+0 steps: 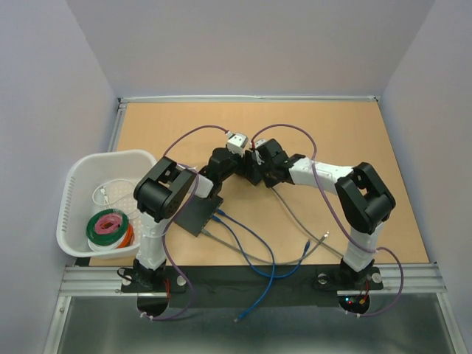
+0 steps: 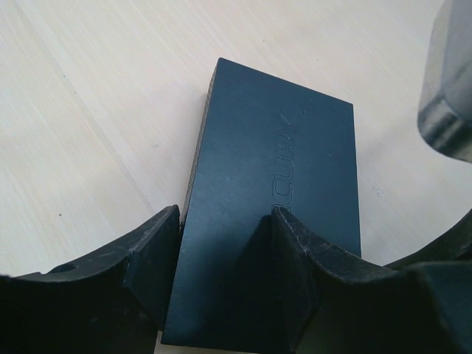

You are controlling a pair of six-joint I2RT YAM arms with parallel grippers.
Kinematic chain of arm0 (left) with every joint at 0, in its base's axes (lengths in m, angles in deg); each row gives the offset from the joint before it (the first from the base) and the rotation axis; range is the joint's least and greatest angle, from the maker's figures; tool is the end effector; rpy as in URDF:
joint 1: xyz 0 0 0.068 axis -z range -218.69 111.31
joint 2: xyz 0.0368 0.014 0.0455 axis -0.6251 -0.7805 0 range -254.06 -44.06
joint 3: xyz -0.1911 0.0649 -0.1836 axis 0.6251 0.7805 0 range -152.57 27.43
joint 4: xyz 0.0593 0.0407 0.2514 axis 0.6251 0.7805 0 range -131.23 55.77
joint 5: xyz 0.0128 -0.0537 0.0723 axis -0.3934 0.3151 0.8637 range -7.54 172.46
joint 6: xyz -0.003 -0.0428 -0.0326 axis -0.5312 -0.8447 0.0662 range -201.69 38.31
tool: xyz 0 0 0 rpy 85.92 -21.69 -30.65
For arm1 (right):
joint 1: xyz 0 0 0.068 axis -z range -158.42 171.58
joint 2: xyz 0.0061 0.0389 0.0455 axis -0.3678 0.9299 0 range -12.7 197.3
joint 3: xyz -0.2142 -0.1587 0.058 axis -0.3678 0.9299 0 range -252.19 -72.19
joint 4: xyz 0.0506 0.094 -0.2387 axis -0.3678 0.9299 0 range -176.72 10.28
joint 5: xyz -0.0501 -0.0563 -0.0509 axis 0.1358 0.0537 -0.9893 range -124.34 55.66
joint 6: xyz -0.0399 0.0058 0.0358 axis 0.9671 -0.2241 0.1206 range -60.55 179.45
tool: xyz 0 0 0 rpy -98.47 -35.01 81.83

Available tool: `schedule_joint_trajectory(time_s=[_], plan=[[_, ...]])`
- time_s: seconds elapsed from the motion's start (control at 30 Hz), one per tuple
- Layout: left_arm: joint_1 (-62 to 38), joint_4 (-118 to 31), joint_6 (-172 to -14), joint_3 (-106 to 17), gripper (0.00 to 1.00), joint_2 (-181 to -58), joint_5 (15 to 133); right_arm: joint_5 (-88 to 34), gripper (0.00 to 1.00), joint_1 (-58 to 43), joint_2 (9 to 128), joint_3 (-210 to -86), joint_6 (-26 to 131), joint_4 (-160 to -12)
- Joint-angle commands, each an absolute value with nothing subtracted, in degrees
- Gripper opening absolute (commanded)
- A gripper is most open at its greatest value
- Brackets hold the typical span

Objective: Insert the plug into the switch port

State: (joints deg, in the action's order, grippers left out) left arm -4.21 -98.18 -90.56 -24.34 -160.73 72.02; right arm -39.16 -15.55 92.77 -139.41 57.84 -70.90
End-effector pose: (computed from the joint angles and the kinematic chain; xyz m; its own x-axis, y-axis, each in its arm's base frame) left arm 0.3301 -0.2345 0.1380 -0.2212 -0.0320 -0.9747 0.6787 0.7126 -0.1775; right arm 0.3081 0.2295 0.1748 -0.6611 -0.4653 -0.5885 -0.5438 0.8376 -0.0514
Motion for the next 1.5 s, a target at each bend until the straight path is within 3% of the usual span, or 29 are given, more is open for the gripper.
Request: schedule_joint_trajectory(time_s=[0.0,0.43,0.73,0.83,0.87,0.9,0.93,0.97,1.03,1.47], plan=[[2.09,-90.54,-93.91,-24.77,0.6,-163.68,55.39,-27.75,0.01,-17.18,90.57,-148.12,57.25,-110.62],[-1.5,-91.06,-97.6,-25.57,0.62,-165.97,53.63,-32.31,0.02,-17.09,88.73,-142.16,57.52,-108.86],[-5.64,-95.63,-101.64,-23.89,0.66,-166.76,50.38,-33.99,0.28,-17.1,87.06,-139.52,58.31,-105.88],[-5.64,-95.72,-101.64,-24.07,0.69,-166.67,50.03,-35.83,0.41,-17.1,86.53,-138.9,58.48,-104.74],[-5.73,-95.64,-101.73,-24.07,0.72,-166.67,49.85,-36.09,0.44,-17.18,85.92,-138.29,58.66,-104.56],[-5.73,-95.64,-101.82,-24.16,0.85,-166.67,49.85,-36.18,0.47,-17.1,85.39,-137.76,58.57,-104.47],[-5.73,-95.55,-101.82,-24.07,0.89,-166.58,49.85,-36.62,0.49,-17.18,84.95,-137.15,58.4,-104.38],[-5.64,-95.63,-101.91,-24.07,0.95,-166.58,49.94,-36.88,0.5,-17.1,84.52,-135.84,58.48,-104.38],[-5.64,-95.64,-102.17,-24.07,0.98,-166.58,50.11,-37.32,0.51,-17.18,82.77,-134.34,57.96,-104.21],[-6.87,-95.02,-103.4,-18.01,0.99,-159.38,56.0,-44.26,0.61,-17.09,61.08,-122.13,51.73,-98.59]])
